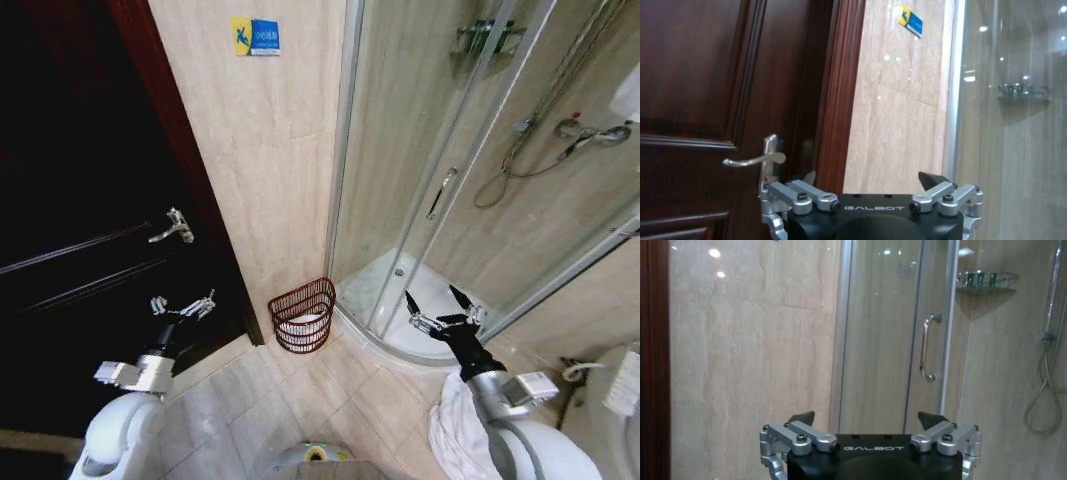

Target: Discard the used towel into the hamper.

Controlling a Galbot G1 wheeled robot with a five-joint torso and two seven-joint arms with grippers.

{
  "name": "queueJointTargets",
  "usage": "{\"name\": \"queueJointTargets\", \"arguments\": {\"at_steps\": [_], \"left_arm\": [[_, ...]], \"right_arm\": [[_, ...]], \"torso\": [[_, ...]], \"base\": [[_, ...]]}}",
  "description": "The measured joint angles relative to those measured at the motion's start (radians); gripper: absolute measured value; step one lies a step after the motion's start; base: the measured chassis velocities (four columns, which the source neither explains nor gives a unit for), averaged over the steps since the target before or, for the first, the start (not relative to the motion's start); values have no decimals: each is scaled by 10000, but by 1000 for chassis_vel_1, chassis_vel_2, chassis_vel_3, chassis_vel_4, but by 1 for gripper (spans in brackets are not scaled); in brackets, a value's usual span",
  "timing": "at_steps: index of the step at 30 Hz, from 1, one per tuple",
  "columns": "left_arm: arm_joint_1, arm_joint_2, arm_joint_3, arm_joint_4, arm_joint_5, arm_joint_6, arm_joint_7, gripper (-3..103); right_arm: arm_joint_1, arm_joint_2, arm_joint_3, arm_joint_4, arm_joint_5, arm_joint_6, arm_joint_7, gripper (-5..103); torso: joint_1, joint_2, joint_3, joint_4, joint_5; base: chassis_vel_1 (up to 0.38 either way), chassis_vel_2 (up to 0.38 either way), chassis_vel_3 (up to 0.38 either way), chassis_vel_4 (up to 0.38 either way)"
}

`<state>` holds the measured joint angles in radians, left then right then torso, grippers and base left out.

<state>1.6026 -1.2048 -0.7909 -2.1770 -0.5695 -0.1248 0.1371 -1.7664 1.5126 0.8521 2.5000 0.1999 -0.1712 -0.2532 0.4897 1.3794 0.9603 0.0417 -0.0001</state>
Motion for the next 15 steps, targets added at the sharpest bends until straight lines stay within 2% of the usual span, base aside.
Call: {"name": "queueJointTargets", "arguments": {"at_steps": [8,15], "left_arm": [[4,37,-22,5,6,-32,3,100],[69,37,-32,8,6,-116,3,100]], "right_arm": [[77,48,-29,0,-16,2,-5,100],[180,51,-52,-43,-23,320,55,100]], "torso": [[0,0,0,0,3],[-1,2,0,-2,0]], "base": [[115,-113,-116,103],[75,-86,-76,88]]}}
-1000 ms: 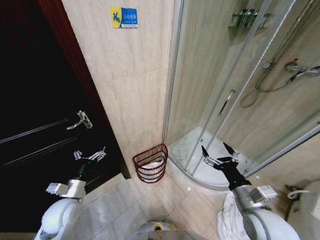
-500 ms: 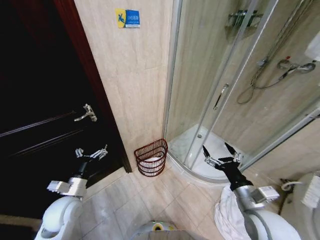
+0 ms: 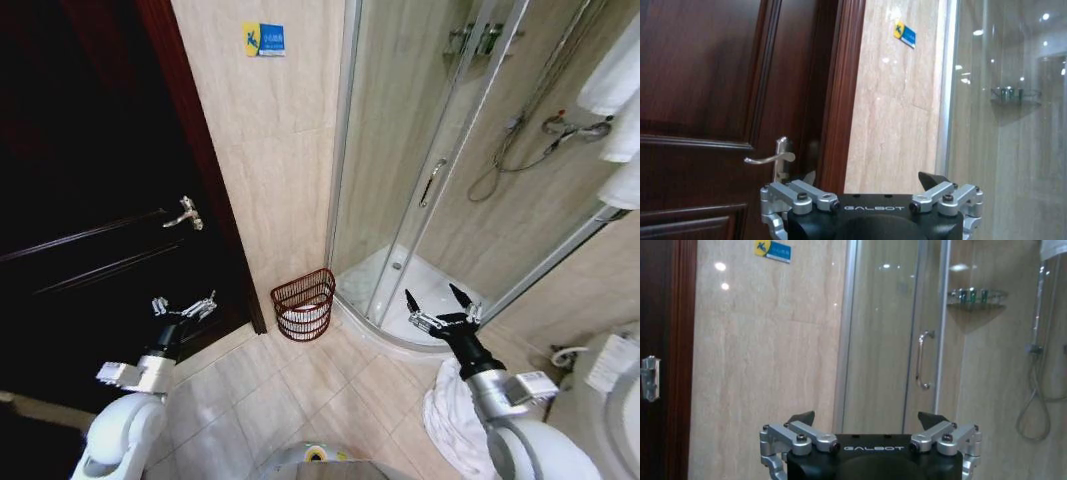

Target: Discard the used towel into the hamper.

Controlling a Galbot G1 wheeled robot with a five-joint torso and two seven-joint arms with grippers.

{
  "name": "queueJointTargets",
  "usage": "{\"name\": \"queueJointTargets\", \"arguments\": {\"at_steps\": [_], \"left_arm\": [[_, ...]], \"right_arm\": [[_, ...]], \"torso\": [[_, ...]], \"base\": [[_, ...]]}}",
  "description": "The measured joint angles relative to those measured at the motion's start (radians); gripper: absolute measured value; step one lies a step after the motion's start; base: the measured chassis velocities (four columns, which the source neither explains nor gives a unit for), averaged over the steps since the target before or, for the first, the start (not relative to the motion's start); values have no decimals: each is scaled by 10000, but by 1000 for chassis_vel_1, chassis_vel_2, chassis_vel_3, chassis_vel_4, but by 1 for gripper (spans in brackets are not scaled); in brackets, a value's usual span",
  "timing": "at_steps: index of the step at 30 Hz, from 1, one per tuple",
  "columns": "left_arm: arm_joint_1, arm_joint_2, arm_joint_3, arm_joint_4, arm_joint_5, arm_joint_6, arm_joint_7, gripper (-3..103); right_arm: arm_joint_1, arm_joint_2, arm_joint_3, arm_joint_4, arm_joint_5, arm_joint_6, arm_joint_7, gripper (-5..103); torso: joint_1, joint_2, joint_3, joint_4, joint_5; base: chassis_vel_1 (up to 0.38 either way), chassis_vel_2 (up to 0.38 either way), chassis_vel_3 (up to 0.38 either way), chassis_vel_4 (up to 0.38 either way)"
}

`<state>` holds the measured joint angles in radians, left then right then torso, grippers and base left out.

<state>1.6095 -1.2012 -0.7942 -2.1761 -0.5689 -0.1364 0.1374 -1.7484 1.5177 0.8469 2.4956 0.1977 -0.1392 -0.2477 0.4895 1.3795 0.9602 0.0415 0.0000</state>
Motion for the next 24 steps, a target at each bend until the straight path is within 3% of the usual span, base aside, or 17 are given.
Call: {"name": "queueJointTargets", "arguments": {"at_steps": [14,24], "left_arm": [[-79,-13,8,-96,12,30,0,100],[-32,-32,19,-84,54,5,-1,100]], "right_arm": [[-94,-75,232,28,186,-139,-4,100],[-136,-113,303,35,227,-139,10,100]], "torso": [[7,-4,2,2,-1],[3,-3,2,1,1]], "base": [[-7,-8,7,13],[-152,-166,135,159]]}}
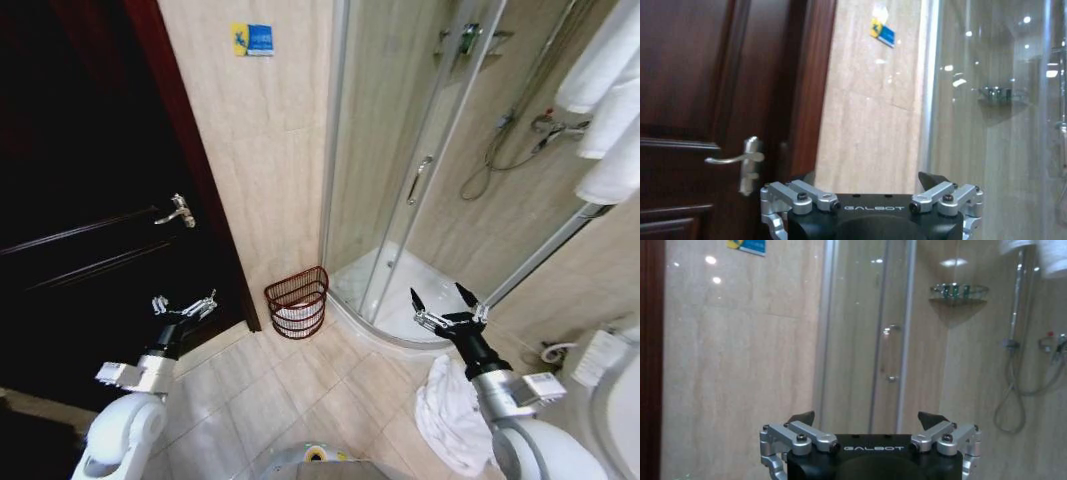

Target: Discard the used towel into the hamper.

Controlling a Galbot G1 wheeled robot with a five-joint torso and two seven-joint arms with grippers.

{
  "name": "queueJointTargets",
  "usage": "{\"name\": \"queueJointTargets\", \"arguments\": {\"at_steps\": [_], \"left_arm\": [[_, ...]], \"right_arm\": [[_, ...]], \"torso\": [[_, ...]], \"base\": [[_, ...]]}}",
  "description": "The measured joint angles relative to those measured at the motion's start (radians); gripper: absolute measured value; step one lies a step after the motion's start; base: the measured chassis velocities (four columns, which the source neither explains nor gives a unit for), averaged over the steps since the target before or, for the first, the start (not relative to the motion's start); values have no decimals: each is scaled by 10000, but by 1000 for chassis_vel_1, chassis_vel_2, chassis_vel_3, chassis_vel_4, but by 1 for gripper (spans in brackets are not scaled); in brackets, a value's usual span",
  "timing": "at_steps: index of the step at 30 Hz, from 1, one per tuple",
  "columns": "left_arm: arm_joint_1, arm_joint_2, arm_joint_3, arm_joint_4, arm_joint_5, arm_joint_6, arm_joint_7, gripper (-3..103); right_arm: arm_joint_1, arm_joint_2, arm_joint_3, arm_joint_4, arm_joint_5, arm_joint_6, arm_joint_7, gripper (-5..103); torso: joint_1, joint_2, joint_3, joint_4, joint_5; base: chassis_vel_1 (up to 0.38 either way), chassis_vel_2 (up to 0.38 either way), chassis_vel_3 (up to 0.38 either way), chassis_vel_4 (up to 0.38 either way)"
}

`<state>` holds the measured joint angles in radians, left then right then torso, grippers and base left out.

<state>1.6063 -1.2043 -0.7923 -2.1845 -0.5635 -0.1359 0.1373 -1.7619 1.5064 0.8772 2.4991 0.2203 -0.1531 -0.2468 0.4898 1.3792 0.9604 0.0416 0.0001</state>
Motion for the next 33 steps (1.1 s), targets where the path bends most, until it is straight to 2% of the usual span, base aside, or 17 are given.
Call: {"name": "queueJointTargets", "arguments": {"at_steps": [16,33], "left_arm": [[20,-13,-11,-25,-39,-80,10,100],[3,-280,164,40,-41,-190,14,100]], "right_arm": [[-23,64,11,9,-36,28,18,100],[40,41,-77,10,12,-145,262,100]], "torso": [[1,0,0,1,2],[-1,1,0,0,-2]], "base": [[-264,-266,259,266],[-160,-206,168,201]]}}
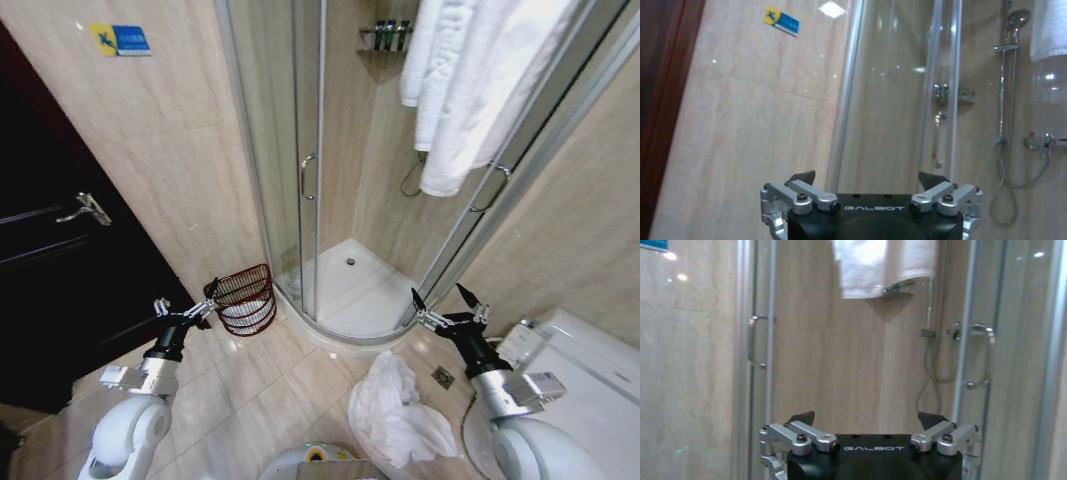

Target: Discard the used towel into the hamper.

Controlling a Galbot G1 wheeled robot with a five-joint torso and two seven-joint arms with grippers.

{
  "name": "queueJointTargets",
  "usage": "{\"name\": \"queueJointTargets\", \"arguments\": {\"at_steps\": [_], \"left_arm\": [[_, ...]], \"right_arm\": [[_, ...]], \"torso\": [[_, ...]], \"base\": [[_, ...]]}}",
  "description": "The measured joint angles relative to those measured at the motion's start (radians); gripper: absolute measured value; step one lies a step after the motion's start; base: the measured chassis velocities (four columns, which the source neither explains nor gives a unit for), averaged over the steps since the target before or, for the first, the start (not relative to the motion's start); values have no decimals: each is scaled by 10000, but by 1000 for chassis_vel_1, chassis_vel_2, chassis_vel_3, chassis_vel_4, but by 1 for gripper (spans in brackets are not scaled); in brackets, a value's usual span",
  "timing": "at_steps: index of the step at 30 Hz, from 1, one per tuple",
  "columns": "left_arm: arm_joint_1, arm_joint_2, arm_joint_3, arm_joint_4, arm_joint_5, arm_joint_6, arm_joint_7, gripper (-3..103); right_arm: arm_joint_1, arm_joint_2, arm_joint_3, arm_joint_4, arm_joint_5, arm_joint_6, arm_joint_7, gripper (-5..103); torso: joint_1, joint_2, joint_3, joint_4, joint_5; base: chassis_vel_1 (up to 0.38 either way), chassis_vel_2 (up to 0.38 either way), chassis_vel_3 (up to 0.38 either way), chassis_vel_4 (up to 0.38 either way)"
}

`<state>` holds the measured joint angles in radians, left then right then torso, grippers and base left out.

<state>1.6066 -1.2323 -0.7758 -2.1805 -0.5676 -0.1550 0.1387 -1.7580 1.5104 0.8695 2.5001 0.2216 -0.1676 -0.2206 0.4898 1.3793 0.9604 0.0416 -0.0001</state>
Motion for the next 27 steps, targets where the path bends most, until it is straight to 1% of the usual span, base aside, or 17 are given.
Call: {"name": "queueJointTargets", "arguments": {"at_steps": [3,5,6,9,11,12,13,14,15,16,18,19,21,23,24,25,27], "left_arm": [[11,-28,3,-46,4,0,0,100],[39,-61,9,-147,12,22,-4,100],[39,-61,9,-147,12,22,-4,100],[39,-107,41,-221,48,84,-24,100],[11,-169,80,-263,151,144,-35,100],[11,-169,80,-263,151,144,-35,100],[4,-195,95,-276,186,154,-39,100],[3,-226,115,-287,236,167,-41,100],[3,-276,145,-290,329,178,-41,100],[3,-276,145,-290,329,178,-41,100],[-3,-343,196,-279,458,184,-40,100],[-3,-343,196,-279,458,184,-40,100],[-110,-363,337,-200,591,242,-43,100],[-447,-290,666,-55,721,395,-55,100],[-600,-249,811,13,766,464,-69,100],[-600,-249,811,13,766,464,-69,100],[-869,-198,1045,120,877,598,-104,100]], "right_arm": [[53,-41,6,0,21,1,138,100],[422,-249,171,-1,415,-298,589,100],[422,-249,171,-1,415,-298,589,100],[1036,-711,335,-1,998,-906,1454,100],[1615,-1407,577,-1,1633,-1697,1977,100],[1615,-1407,577,-1,1633,-1697,1977,100],[1832,-1713,691,0,1893,-1917,2122,100],[2140,-2159,832,0,2241,-2152,2321,100],[2642,-2894,1100,1,2851,-2504,2673,100],[2642,-2894,1100,1,2851,-2504,2673,100],[3206,-3762,1521,1,3692,-2868,3039,100],[3206,-3762,1521,1,3692,-2868,3039,100],[3587,-4614,2192,2,4546,-3034,3260,100],[3636,-5327,3279,3,5409,-3048,3421,100],[3604,-5542,3777,3,5735,-3046,3433,100],[3604,-5542,3777,3,5735,-3046,3433,100],[3616,-6124,4650,-46,6501,-3021,3394,100]], "torso": [[2,-1,2,-2,6],[2,0,1,0,4],[2,0,1,0,4],[0,0,0,4,3],[0,0,1,1,3],[0,0,1,1,3],[0,0,0,2,1],[0,0,0,0,4],[0,0,0,4,1],[0,0,0,4,1],[1,0,1,5,5],[1,0,1,5,5],[1,-1,1,8,7],[2,-1,2,4,9],[2,-1,2,1,8],[2,-1,2,1,8],[2,-1,0,-18,7]], "base": [[-151,-164,130,140],[-51,-84,69,23],[-22,-64,69,29],[0,0,0,0],[43,38,-69,-28],[52,47,-69,-28],[52,47,-14,-30],[0,0,0,0],[0,0,0,0],[0,0,0,0],[0,0,0,0],[0,0,0,0],[0,0,0,0],[0,0,0,0],[0,0,0,0],[0,0,0,0],[0,0,0,0]]}}
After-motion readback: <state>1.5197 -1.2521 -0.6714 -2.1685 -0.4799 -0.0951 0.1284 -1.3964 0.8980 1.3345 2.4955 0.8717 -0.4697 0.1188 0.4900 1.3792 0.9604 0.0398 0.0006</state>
